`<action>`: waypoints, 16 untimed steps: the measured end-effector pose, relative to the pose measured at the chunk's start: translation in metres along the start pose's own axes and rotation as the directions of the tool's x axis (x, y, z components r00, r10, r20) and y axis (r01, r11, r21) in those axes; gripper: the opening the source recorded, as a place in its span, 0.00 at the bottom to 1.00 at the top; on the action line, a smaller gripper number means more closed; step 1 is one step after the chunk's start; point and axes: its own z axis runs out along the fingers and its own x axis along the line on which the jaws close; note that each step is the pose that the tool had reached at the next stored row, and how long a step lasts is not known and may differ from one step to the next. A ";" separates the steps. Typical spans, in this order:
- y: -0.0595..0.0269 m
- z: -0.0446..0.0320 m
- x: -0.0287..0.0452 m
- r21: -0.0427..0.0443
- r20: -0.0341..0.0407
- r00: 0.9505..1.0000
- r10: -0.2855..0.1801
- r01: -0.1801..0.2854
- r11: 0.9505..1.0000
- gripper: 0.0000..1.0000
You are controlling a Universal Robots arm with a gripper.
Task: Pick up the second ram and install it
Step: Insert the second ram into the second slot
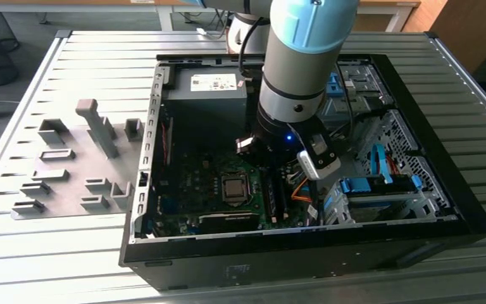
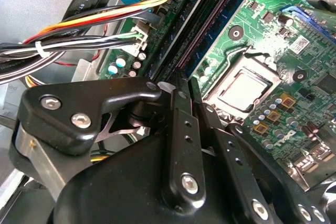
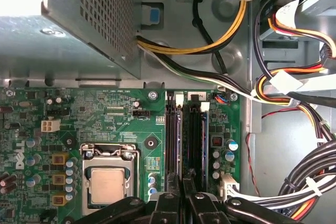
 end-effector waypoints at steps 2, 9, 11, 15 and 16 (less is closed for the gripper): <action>0.0000 0.0010 0.0000 0.000 0.000 1.000 0.001 -0.001 1.000 0.14; -0.0001 0.0029 -0.0003 0.000 0.000 1.000 0.001 -0.001 1.000 0.14; -0.0001 0.0030 -0.0003 0.000 0.000 1.000 0.001 -0.001 1.000 0.14; -0.0001 0.0029 -0.0003 0.000 0.000 1.000 0.001 -0.001 1.000 0.22; -0.0001 0.0025 -0.0003 0.000 0.000 1.000 0.001 -0.001 1.000 0.22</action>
